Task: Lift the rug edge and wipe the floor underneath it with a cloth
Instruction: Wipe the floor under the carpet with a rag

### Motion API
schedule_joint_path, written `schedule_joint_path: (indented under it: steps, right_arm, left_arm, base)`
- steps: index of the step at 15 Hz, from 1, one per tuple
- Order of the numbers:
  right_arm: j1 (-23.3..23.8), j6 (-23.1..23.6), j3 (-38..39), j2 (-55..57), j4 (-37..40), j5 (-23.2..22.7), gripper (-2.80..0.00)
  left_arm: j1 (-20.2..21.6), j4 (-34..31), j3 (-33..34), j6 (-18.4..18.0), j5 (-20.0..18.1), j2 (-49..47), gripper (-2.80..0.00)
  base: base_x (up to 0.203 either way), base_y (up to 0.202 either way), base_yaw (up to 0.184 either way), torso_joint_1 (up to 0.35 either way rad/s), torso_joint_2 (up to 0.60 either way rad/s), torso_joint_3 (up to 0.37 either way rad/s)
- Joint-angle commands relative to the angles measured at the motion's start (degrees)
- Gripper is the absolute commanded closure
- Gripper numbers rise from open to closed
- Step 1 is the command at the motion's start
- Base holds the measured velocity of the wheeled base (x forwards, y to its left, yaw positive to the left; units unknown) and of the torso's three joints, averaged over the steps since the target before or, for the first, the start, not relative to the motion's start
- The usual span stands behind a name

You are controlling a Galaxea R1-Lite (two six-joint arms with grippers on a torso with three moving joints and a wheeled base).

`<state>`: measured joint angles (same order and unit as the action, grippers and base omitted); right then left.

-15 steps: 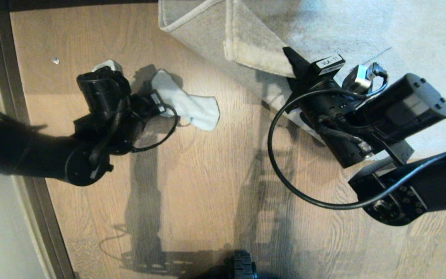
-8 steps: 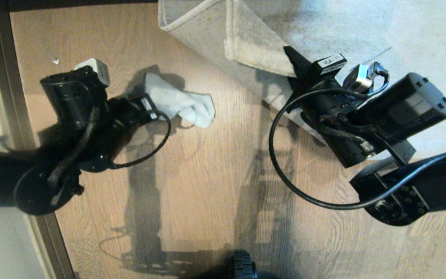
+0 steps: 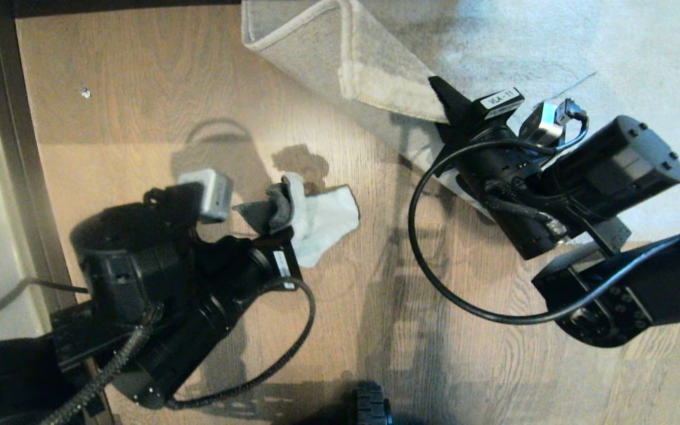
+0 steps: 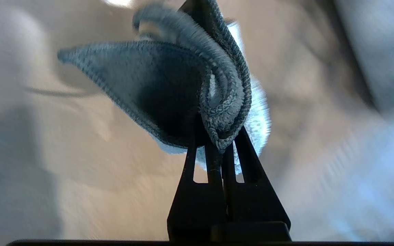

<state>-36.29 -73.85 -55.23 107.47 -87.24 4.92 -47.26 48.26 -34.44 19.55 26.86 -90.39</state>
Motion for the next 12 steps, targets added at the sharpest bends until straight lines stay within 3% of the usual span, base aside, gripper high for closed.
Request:
schedule_joint_path:
  steps: [1,3,6,10,12]
  right_arm:
    - [0.0,-0.5,0.5,-0.1,-2.7,0.1,0.00]
    - [0.0,-0.5,0.4,-0.1,-2.7,0.1,0.00]
    - [0.1,-1.9,0.5,-0.2,-2.7,0.3,0.00]
    - [0.3,-2.1,1.3,-0.6,-2.7,0.3,0.00]
    - [0.4,-2.2,1.2,-0.8,-2.7,0.2,0.00]
  left_arm:
    - [-6.1,0.3,1.2,0.1,0.6,-2.6,0.00]
    - [-9.1,0.3,-0.2,0.1,0.7,-5.4,0.00]
    - [-10.3,0.3,-5.2,0.1,1.6,-9.5,0.00]
    - [-9.7,0.3,-14.7,0.3,3.6,-15.5,0.00]
    - [-6.9,0.3,-18.8,0.4,4.7,-17.6,0.00]
  base:
    - [0.000,0.000,0.000,0.000,0.00,0.000]
    - [0.000,0.000,0.000,0.000,0.00,0.000]
    - [0.000,0.000,0.000,0.000,0.00,0.000]
    - [0.000,0.000,0.000,0.000,0.00,0.000]
    - [0.000,0.000,0.000,0.000,0.00,0.000]
